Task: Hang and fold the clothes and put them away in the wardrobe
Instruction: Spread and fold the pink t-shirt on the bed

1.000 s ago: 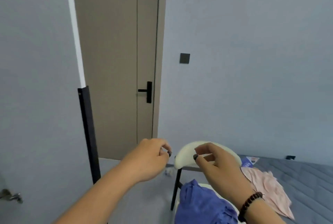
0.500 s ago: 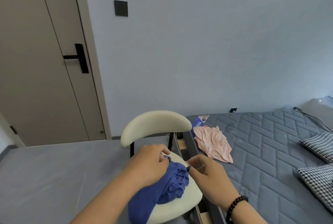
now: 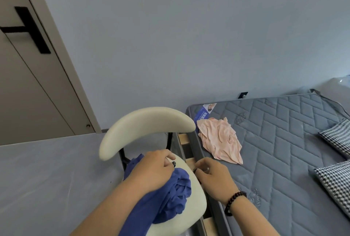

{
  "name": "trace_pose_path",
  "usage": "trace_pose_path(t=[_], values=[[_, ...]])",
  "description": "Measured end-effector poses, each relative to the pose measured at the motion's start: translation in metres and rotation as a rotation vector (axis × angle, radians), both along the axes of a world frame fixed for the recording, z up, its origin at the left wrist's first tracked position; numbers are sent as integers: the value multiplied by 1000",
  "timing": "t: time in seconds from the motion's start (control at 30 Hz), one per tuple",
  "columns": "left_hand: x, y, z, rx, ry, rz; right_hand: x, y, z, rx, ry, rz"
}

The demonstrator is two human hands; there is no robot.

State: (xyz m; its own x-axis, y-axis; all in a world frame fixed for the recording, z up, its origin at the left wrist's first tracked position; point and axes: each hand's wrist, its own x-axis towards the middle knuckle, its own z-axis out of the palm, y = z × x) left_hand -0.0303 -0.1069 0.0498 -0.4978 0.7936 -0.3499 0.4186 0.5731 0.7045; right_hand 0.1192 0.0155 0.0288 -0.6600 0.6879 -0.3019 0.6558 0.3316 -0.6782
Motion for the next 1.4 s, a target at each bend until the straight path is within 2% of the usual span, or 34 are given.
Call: trace_pose_path(t=[0.2,0.4,0.63,1.0,1.3,1.4], values=[[-13,78,-33,8,-57,72,-28,95,-47,-12,-45,18],[-20,141,-86,27,-140,164,-42,178,-120,-19,-192,86],[-16,186,-162,32,-224,185,-39,238,-218,-95,-275,-27],[-3,174,-283,66,-161,222,-19,289,-366,-62,-266,-223],[64,170,-331,200,-127,338,8,301,-435,167,-239,118],[104,157,-336,200,-96,410,21,308,-439,253,-98,88]])
